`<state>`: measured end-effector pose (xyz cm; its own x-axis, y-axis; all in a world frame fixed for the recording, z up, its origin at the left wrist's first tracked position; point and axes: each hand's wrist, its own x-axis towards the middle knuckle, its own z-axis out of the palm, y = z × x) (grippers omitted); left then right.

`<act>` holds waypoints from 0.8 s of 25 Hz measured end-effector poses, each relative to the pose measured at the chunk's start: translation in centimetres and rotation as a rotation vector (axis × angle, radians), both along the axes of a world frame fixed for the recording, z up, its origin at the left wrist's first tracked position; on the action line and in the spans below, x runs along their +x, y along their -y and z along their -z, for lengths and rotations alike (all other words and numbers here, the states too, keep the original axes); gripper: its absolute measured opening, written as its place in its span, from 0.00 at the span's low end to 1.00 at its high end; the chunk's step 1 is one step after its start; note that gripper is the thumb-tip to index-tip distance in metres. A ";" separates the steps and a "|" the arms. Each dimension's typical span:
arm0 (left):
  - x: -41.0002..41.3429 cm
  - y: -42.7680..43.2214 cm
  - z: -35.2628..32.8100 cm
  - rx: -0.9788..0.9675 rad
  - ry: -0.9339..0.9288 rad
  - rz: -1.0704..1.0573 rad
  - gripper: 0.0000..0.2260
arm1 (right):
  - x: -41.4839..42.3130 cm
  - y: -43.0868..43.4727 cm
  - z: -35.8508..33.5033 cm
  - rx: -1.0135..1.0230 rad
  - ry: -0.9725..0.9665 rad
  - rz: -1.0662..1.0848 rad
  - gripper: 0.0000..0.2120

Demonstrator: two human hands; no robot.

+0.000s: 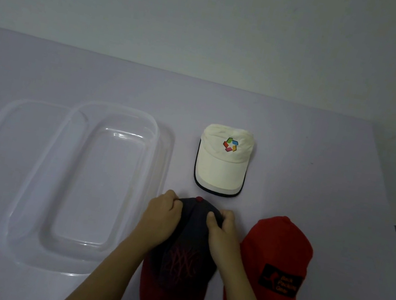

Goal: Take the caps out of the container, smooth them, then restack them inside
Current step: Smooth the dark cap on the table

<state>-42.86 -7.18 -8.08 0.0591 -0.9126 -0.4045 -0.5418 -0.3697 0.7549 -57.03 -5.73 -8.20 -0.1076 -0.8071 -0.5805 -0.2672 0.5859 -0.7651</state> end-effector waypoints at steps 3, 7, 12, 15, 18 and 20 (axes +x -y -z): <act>0.1 0.1 0.5 -0.023 -0.006 -0.059 0.10 | 0.0 0.1 0.0 0.015 0.005 0.002 0.05; 0.4 0.4 0.9 -0.046 0.026 -0.044 0.11 | 0.1 0.4 0.1 -0.019 -0.039 -0.034 0.08; -0.5 0.0 0.8 -0.127 0.102 -0.062 0.17 | 1.5 -0.4 0.8 -0.106 -0.176 0.006 0.16; -0.4 -0.1 0.9 -0.141 0.090 -0.127 0.18 | 1.4 -0.3 0.9 -0.167 -0.132 0.032 0.17; -0.3 0.0 1.1 -0.126 0.077 -0.122 0.19 | 0.8 -0.2 1.3 -0.181 -0.083 0.051 0.17; -0.1 0.3 1.1 -0.101 0.079 -0.111 0.19 | 0.6 0.0 1.3 -0.170 -0.072 0.049 0.17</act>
<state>-42.95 -7.47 -9.15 0.1897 -0.9346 -0.3009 -0.5614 -0.3547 0.7477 -56.45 -5.76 -9.52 -0.1851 -0.8858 -0.4256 -0.2993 0.4633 -0.8341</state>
